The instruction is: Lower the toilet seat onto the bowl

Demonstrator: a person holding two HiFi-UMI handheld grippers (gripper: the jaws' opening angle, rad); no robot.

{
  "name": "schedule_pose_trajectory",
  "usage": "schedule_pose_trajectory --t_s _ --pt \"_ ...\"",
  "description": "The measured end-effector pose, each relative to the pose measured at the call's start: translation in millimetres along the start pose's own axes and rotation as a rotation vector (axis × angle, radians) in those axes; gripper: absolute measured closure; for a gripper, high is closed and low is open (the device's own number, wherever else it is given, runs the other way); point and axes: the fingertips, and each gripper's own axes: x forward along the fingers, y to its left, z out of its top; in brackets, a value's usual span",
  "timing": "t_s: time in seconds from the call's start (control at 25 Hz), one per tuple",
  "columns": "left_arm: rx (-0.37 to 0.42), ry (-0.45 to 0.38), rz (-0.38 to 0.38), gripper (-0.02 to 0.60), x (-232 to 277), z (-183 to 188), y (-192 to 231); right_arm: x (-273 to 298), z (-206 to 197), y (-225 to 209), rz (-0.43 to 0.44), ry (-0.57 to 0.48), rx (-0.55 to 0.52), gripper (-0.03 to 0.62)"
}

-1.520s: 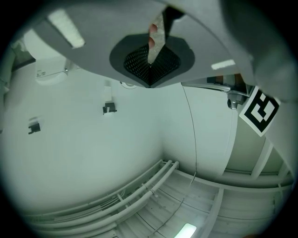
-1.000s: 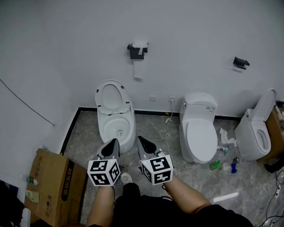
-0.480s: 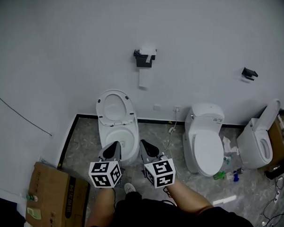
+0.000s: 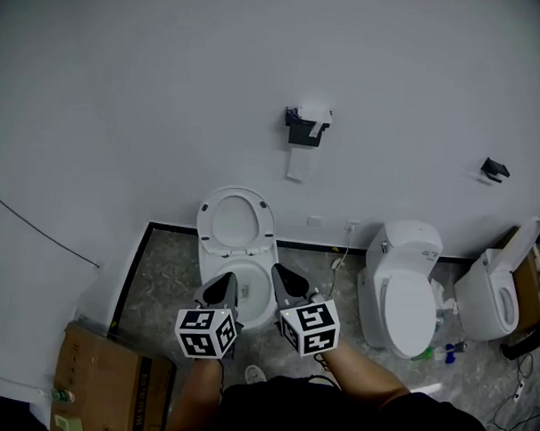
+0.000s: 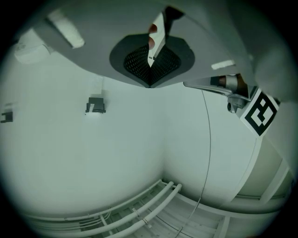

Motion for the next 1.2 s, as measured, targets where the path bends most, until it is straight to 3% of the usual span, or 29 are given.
schedule_pose_trajectory --t_s 0.4,0.68,0.96,1.2 --pt "-0.041 0.027 0.000 0.572 28.6 4.7 63.8 70.1 -4.8 2.3 -0.017 0.047 -0.017 0.586" --pt "-0.054 0.027 0.059 0.572 28.3 8.2 104.1 110.8 -5.3 3.1 0.003 0.060 -0.034 0.586" --pt "-0.078 0.019 0.128 0.572 34.1 10.8 137.7 152.7 -10.0 3.7 0.057 0.086 -0.104 0.586" --pt "-0.090 0.028 0.142 0.572 59.3 14.9 148.0 190.8 -17.9 -12.4 0.090 0.114 -0.191 0.586"
